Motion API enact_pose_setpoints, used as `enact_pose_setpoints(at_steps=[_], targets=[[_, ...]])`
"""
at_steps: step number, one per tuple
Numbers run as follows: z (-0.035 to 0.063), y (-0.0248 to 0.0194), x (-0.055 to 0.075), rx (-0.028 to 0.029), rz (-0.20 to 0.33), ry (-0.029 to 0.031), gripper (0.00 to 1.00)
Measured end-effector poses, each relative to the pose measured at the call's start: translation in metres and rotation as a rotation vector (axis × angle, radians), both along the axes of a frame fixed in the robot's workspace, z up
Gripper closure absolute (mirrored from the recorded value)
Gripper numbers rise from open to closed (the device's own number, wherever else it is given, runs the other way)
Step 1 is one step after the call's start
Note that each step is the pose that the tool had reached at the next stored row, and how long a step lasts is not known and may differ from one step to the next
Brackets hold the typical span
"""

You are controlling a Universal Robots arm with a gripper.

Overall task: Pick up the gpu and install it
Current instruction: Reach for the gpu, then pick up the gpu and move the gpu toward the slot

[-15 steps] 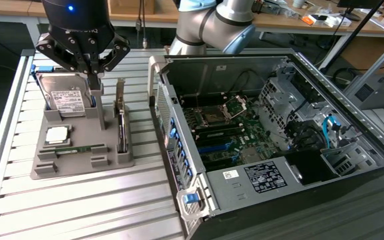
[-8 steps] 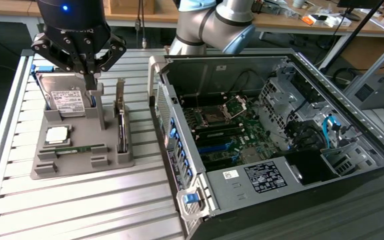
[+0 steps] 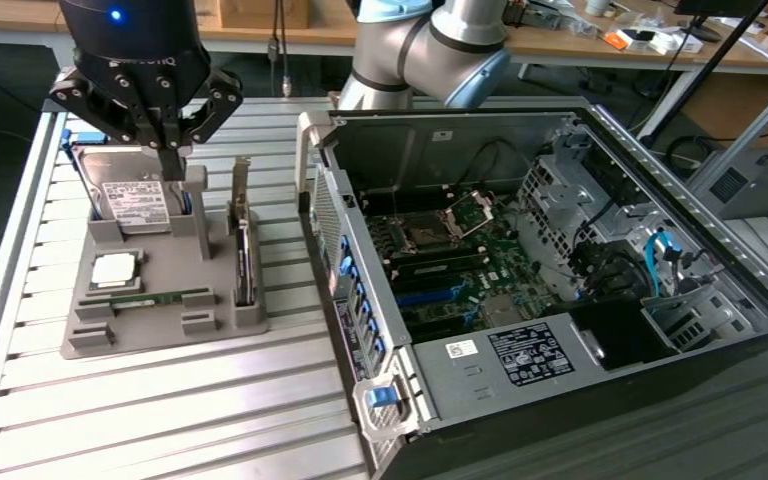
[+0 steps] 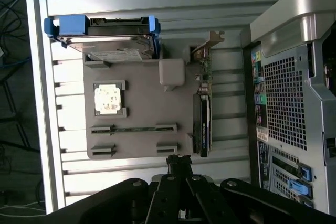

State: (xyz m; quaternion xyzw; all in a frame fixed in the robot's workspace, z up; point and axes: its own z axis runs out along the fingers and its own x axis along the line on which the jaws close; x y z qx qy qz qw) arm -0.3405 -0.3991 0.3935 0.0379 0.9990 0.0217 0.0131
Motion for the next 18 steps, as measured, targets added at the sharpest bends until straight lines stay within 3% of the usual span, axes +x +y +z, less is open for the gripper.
enact_pose_setpoints(at_steps=[18], targets=[[0.0000, 0.0000, -0.0040, 0.0000, 0.000, 0.0000, 0.89]])
